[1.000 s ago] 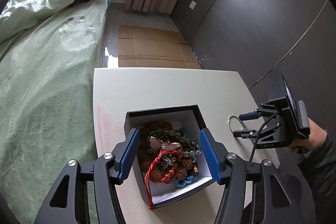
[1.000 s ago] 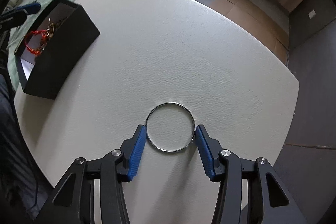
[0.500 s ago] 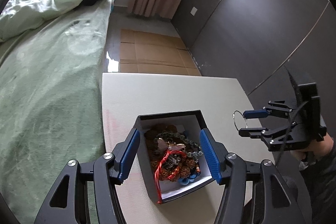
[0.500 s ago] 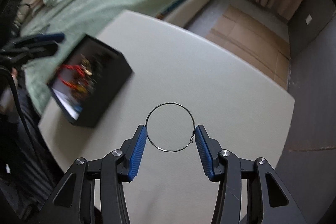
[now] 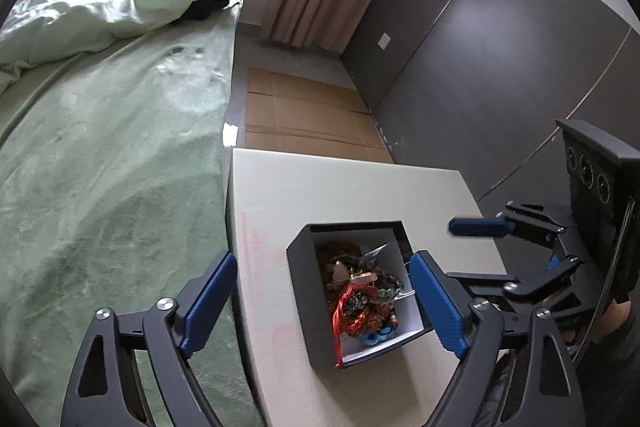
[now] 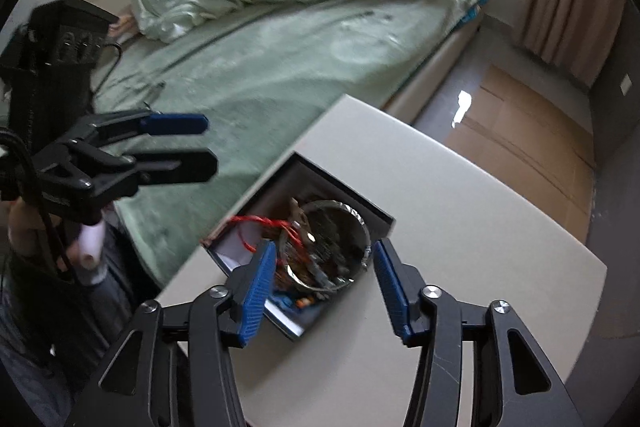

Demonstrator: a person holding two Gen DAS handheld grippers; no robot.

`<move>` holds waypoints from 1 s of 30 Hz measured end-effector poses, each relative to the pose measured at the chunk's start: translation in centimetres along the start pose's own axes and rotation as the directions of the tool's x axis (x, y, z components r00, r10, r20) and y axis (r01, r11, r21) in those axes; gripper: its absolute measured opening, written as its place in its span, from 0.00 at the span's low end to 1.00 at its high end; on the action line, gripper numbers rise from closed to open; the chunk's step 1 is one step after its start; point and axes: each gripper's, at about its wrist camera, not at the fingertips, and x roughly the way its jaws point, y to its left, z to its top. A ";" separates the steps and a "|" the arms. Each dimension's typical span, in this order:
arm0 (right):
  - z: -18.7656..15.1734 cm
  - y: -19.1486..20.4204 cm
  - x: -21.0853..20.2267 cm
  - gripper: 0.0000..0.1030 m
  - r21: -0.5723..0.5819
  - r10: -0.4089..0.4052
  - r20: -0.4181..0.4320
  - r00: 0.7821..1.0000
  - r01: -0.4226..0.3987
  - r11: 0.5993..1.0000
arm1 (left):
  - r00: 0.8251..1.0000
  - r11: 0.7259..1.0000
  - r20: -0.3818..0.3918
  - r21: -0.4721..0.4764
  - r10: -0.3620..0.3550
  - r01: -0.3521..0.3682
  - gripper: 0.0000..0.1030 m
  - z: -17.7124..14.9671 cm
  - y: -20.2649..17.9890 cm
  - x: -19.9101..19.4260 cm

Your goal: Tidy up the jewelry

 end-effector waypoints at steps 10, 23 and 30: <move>-4.9 -0.9 -5.1 0.81 0.234 -0.100 0.221 0.970 0.047 0.971 | 0.999 0.994 0.023 0.099 -0.042 0.040 0.87 -1.1 -4.0 -1.4; -15.9 -0.1 -11.2 0.81 0.520 -0.327 0.419 0.847 0.072 0.851 | 0.993 0.982 0.116 0.190 0.000 -0.022 0.87 -4.9 -8.9 -4.3; -18.2 1.8 -14.0 0.83 0.518 -0.346 0.458 0.819 0.070 0.852 | 0.987 0.979 0.158 0.198 0.011 -0.043 0.94 -7.0 -11.5 -7.1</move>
